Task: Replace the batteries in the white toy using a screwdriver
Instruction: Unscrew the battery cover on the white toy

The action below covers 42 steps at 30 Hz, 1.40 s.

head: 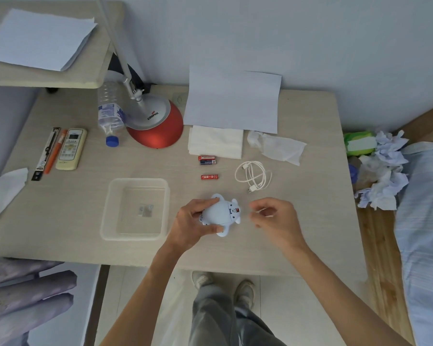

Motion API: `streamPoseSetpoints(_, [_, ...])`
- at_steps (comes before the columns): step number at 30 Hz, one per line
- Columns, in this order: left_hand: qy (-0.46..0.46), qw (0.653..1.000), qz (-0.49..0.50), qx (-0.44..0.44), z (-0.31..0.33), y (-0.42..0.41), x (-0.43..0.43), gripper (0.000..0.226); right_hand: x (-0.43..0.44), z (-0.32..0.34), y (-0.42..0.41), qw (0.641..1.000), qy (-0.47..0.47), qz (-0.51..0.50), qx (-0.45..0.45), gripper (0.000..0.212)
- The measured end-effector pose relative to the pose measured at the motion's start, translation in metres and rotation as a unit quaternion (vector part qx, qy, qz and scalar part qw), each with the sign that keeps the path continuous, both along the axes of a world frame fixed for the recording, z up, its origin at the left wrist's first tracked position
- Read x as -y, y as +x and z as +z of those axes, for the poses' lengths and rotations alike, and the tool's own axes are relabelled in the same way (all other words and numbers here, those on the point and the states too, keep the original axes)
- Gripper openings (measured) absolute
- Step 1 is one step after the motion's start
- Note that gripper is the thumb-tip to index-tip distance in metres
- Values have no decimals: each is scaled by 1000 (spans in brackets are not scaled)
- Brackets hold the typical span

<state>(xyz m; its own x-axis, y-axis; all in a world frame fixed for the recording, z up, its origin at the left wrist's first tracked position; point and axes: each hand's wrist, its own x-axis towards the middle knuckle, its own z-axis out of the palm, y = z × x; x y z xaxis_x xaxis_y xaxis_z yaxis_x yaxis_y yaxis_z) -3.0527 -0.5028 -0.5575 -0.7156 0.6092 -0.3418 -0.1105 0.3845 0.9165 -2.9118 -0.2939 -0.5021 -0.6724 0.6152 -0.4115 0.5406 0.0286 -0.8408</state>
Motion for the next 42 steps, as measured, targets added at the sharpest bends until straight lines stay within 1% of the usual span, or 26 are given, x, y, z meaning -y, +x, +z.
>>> streamPoseSetpoints(2, [4, 1000, -2, 2, 1, -1, 0, 79, 5, -1, -11, 999, -4, 42, 10, 26])
streamPoseSetpoints(5, [3, 1000, -5, 5, 1, -1, 0, 79, 8, -11, -17, 996, 10, 92, -2, 47])
streamPoseSetpoints(7, [2, 1000, -4, -2, 1, -1, -1, 79, 6, -17, -19, 990, 19, 137, -16, 56])
streamPoseSetpoints(9, [1, 1000, -7, -4, 0, -1, -1, 79, 3, -21, -22, 981, 34, 190, -26, 61])
streamPoseSetpoints(11, [-1, 1000, -13, -7, 1, -1, -1, 78, 3, -21, -27, 969, 22, 244, -38, 60])
streamPoseSetpoints(13, [0, 1000, -18, -8, 2, -1, -1, 78, 3, -23, -33, 961, 11, 272, -38, 63])
streamPoseSetpoints(17, [-7, 999, -28, -20, 4, -2, -1, 78, -3, -27, -38, 956, 9, 289, -44, 64])
streamPoseSetpoints(20, [-18, 999, -27, -35, 5, -2, -1, 73, -5, -27, -38, 956, 11, 290, -49, 64])
streamPoseSetpoints(23, [-18, 1000, -2, -23, 9, -1, -7, 64, -4, -28, -38, 958, -7, 281, -51, 67])
streamPoseSetpoints(25, [-32, 999, 10, -32, 10, 1, -13, 59, -6, -28, -37, 959, -18, 277, -51, 69])
streamPoseSetpoints(27, [-48, 997, 32, -43, 11, 3, -21, 54, -6, -29, -37, 959, -18, 279, -53, 68])
streamPoseSetpoints(30, [-62, 995, 68, -34, 11, 6, -31, 49, -5, -29, -37, 958, -17, 282, -55, 65])
streamPoseSetpoints(32, [-72, 994, 77, -32, 12, 8, -35, 49, -4, -28, -37, 958, -18, 282, -56, 63])
streamPoseSetpoints(37, [-87, 992, 89, -5, 14, 8, -39, 52, -4, -29, -37, 957, -21, 284, -59, 65])
streamPoseSetpoints(42, [-99, 991, 93, -7, 18, 10, -43, 51, -3, -33, -37, 959, -15, 278, -57, 61])
